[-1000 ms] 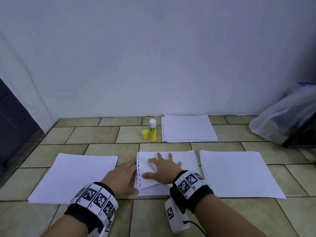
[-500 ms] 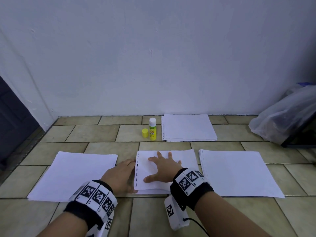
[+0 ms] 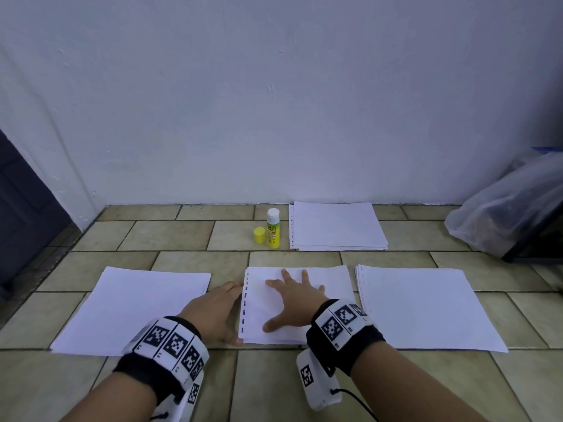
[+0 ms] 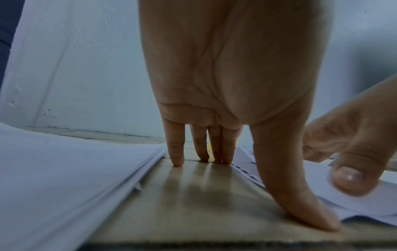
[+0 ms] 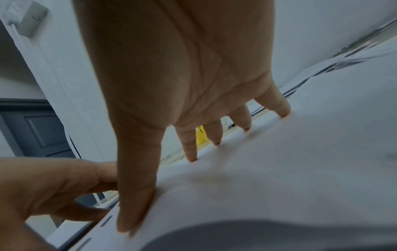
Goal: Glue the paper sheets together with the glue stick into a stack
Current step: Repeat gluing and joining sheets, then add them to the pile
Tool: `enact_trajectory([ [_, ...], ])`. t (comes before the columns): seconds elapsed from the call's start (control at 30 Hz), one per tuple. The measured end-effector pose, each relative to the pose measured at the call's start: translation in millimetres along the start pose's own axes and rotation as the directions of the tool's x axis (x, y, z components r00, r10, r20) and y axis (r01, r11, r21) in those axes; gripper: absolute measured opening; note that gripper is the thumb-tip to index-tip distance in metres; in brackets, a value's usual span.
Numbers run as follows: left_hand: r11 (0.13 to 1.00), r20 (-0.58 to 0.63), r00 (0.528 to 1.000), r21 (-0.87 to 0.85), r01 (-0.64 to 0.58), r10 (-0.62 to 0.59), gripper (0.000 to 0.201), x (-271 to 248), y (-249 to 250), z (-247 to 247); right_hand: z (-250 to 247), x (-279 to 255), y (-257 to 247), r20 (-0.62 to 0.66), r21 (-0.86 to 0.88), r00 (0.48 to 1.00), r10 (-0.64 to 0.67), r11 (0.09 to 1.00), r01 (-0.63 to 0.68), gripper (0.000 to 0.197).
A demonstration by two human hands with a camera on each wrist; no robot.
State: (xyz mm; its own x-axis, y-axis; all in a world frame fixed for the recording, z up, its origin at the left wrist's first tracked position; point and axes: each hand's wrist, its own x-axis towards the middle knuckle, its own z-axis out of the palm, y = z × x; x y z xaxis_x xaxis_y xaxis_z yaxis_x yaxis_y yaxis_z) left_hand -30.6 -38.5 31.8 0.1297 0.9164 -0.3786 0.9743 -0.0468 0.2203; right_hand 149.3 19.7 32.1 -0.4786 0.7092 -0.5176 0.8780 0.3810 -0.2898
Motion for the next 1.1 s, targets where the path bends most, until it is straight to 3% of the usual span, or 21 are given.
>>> enact_trajectory([
  [0.23,1.0,0.007,1.0,0.01,-0.002,0.002,0.102,0.7,-0.1,-0.1,1.1,-0.4,3.8,-0.01,0.005,1.0,-0.009,1.0,0.009,0.098],
  [0.47,0.999,0.022,1.0,0.035,-0.013,0.012,0.1,0.4,0.4,0.9,4.4,1.5,0.6,-0.04,0.022,0.997,0.069,0.997,-0.068,0.1],
  [1.1,1.0,0.051,0.998,0.013,-0.026,0.025,0.106,3.7,-5.5,0.1,0.1,-2.6,2.5,0.006,-0.004,1.0,0.009,1.0,-0.009,0.098],
])
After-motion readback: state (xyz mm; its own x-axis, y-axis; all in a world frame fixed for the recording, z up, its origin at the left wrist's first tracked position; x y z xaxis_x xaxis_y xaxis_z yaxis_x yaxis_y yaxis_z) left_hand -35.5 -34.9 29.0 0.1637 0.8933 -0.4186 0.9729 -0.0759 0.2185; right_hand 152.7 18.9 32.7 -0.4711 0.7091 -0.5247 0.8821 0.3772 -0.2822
